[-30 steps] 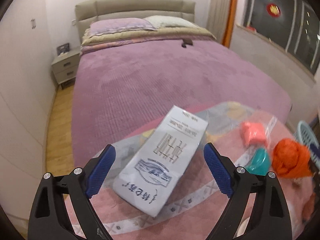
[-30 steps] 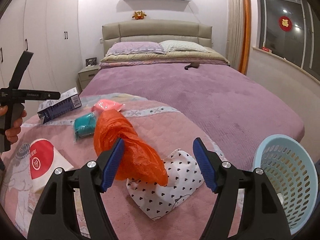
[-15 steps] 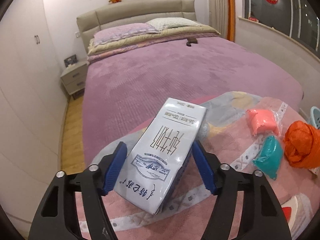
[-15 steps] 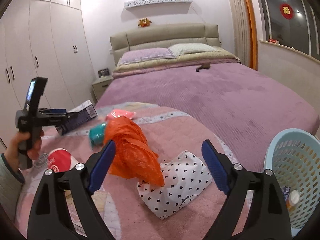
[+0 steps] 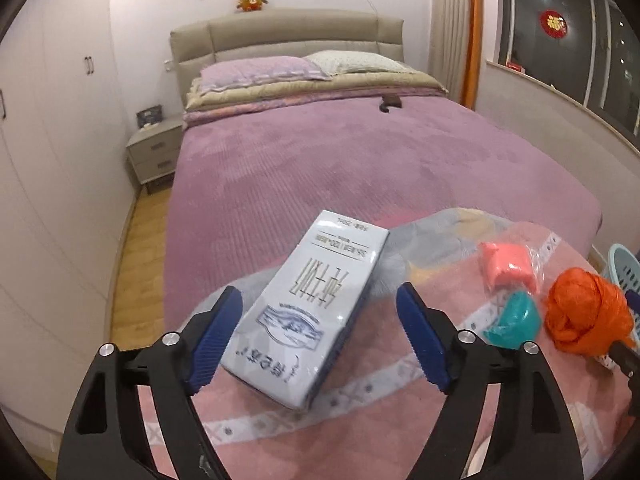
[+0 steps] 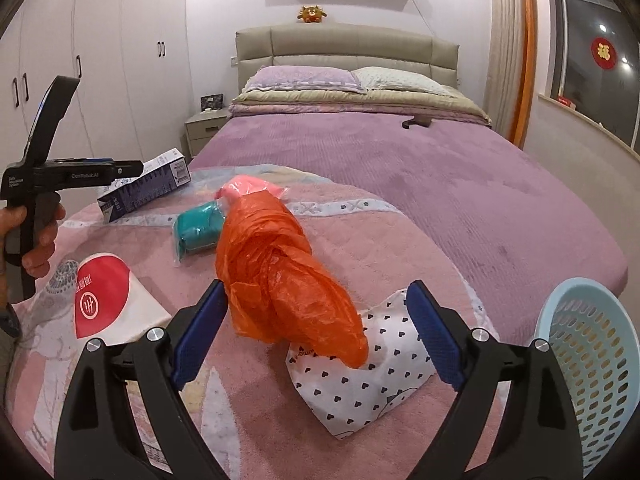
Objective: Collect trash
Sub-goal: 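Grasp the white milk carton with the left tool while the right tool grasps the orange bag, then carry carton and orange bag over the wastebasket and open both tools to drop them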
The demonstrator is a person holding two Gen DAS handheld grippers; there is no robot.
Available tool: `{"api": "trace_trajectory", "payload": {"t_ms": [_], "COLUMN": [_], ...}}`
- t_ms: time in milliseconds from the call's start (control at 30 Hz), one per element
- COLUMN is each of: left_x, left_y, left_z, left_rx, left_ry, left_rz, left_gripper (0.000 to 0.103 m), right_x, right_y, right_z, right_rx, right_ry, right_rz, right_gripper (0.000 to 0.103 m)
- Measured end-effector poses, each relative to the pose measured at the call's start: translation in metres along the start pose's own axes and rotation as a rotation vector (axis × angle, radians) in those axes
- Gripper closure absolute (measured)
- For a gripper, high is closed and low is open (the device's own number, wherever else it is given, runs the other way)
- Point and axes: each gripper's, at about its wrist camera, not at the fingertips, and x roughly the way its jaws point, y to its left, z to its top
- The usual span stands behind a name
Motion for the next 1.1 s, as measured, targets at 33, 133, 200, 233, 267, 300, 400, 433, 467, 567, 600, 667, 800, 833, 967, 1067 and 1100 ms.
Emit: {"api": "trace_trajectory", "payload": {"t_ms": [33, 133, 200, 233, 267, 300, 400, 433, 467, 567, 600, 667, 800, 833, 967, 1067, 1100], "left_x": [0.008, 0.028, 0.037, 0.040, 0.041, 0.039, 0.024, 0.020, 0.012, -0.010, -0.017, -0.032, -0.070, -0.077, -0.115, -0.135, -0.142], "left_y": [0.000, -0.006, -0.009, -0.012, -0.014, -0.016, -0.021, -0.022, -0.022, -0.024, -0.025, -0.029, -0.047, -0.052, -0.080, -0.100, -0.107], "left_z": [0.002, 0.005, 0.004, 0.004, 0.003, 0.003, 0.003, 0.004, 0.004, 0.005, 0.004, 0.003, -0.001, -0.002, -0.004, -0.002, -0.002], "left_rx": [0.014, 0.081, 0.108, 0.115, 0.125, 0.133, 0.137, 0.133, 0.123, 0.089, 0.079, 0.059, 0.066, 0.075, 0.133, 0.152, 0.157], "left_ry": [0.035, 0.103, 0.127, 0.137, 0.135, 0.125, 0.090, 0.082, 0.064, 0.018, 0.007, -0.017, -0.076, -0.083, -0.135, -0.168, -0.179], "left_rz": [0.007, 0.043, 0.069, 0.092, 0.138, 0.161, 0.179, 0.181, 0.170, 0.126, 0.111, 0.080, 0.035, 0.031, 0.027, 0.017, 0.009], "left_gripper": [0.018, 0.018, 0.021, 0.028, 0.031, 0.037, 0.050, 0.051, 0.051, 0.051, 0.051, 0.051, 0.051, 0.051, 0.051, 0.051, 0.051], "right_x": [0.002, 0.008, 0.011, 0.012, 0.012, 0.011, 0.012, 0.012, 0.010, -0.002, -0.004, -0.007, -0.016, -0.017, -0.034, -0.059, -0.066], "right_y": [-0.001, -0.002, -0.003, -0.003, -0.002, 0.000, 0.008, 0.011, 0.014, 0.015, 0.014, 0.014, 0.012, 0.013, 0.005, 0.003, 0.002], "right_z": [0.000, 0.001, 0.002, 0.002, 0.002, 0.001, -0.001, -0.002, -0.003, -0.006, -0.006, -0.007, -0.007, -0.007, -0.006, -0.004, -0.003], "right_rx": [0.004, 0.008, 0.011, 0.009, 0.003, -0.003, -0.045, -0.061, -0.075, -0.089, -0.088, -0.084, -0.077, -0.078, -0.034, -0.017, -0.016], "right_ry": [0.006, 0.039, 0.051, 0.056, 0.056, 0.053, 0.062, 0.060, 0.050, -0.005, -0.016, -0.027, -0.052, -0.051, -0.061, -0.100, -0.110], "right_rz": [0.000, -0.001, -0.005, -0.001, 0.003, 0.001, 0.020, 0.017, 0.021, 0.049, 0.056, 0.059, 0.072, 0.076, 0.126, 0.141, 0.144], "right_gripper": [0.017, 0.017, 0.017, 0.019, 0.024, 0.035, 0.069, 0.076, 0.079, 0.085, 0.086, 0.088, 0.089, 0.090, 0.091, 0.091, 0.092]}}
